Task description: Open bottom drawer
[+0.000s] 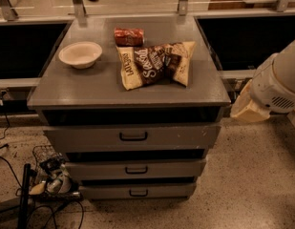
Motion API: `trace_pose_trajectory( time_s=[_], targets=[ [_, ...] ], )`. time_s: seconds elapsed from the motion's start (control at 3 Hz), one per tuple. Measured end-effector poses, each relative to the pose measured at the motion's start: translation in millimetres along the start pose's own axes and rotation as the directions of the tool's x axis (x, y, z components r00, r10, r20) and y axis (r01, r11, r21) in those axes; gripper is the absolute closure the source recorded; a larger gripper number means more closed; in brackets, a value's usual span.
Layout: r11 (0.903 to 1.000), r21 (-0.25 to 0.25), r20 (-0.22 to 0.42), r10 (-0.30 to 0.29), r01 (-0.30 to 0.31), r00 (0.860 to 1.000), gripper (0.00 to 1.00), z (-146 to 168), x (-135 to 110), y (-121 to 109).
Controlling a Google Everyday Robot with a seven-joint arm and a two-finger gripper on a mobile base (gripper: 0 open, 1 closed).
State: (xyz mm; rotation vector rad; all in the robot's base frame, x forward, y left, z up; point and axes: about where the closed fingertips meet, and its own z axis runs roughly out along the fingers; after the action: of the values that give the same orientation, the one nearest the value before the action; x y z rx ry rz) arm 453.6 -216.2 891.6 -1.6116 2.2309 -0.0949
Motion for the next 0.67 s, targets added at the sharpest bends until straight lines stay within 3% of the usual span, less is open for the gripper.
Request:
trace_pose_trajectory(
  time_s=[0.33,0.67],
  targets=[
    [0.9998,-0.011,-0.024,0.018,-0.019,1.0,1.0,27,12,11],
    [0.9979,-0.054,-0.058,0.032,-0.036,0.998,1.0,57,27,21]
  ],
)
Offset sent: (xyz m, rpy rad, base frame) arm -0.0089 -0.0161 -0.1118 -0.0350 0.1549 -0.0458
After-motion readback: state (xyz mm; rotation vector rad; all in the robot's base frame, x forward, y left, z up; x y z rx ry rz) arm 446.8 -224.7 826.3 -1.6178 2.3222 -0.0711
